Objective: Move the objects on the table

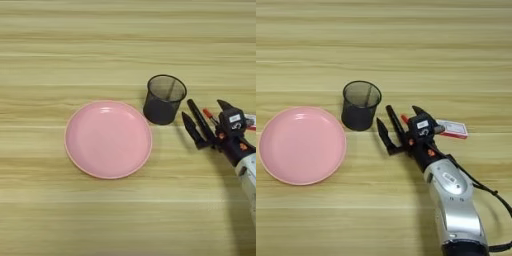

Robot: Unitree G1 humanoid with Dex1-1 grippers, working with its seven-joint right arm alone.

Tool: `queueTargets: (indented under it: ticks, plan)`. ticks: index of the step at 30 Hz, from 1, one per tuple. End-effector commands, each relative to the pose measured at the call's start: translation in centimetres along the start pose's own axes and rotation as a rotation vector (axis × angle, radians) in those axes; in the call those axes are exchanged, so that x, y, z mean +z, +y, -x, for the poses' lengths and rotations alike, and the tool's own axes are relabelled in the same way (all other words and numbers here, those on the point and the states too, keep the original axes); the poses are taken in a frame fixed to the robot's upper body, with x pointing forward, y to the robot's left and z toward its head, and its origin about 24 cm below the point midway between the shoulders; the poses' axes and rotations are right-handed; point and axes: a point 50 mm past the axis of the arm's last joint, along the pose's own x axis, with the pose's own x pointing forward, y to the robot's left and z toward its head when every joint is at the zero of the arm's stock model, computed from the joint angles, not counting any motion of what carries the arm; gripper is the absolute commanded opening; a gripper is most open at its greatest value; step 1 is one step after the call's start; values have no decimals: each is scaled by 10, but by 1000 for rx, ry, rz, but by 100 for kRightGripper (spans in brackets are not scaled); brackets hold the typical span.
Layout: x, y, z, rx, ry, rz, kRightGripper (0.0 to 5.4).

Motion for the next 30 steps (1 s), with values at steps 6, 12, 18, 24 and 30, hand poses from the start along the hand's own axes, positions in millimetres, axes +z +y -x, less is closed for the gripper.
queueTargets:
  ticks: [6, 12, 18, 24, 30]
  plan:
    - [21, 9, -13, 55, -95, 20, 539]
    - [21, 14, -21, 88, -97, 12, 539]
    - [25, 23, -32, 134, -116, 20, 539]
    - [28, 27, -41, 153, -123, 19, 539]
    - [26, 29, -49, 163, -121, 12, 539]
